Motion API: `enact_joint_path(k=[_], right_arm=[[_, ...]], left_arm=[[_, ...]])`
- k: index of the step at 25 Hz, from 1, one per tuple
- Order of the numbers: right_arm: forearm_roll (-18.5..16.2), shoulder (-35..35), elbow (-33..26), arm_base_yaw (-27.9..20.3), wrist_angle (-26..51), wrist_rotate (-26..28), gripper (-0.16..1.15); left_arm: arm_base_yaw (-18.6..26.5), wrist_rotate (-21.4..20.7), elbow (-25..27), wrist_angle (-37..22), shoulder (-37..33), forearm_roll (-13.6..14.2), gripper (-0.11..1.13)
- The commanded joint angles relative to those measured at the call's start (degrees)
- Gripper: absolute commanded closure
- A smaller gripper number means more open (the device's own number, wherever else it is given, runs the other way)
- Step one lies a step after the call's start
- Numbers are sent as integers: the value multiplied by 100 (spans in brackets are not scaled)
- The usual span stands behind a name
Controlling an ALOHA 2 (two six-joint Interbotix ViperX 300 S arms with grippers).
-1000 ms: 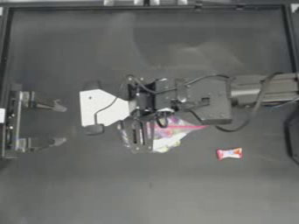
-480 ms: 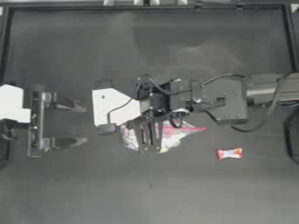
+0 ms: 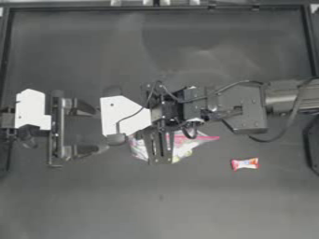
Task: Put candy in bag
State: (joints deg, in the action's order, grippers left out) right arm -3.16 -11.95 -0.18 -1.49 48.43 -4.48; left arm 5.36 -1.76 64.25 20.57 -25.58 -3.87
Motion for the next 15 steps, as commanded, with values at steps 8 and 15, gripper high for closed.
enact_joint_path(k=[8,15], right_arm=[[-9,431,176,9,-290,26,93],[0,431,193,18,-299,26,93]], left_arm=[[-70,-18,-448,694,782,-26,2],[-123,-18,-633,1020,1178,-44,6]])
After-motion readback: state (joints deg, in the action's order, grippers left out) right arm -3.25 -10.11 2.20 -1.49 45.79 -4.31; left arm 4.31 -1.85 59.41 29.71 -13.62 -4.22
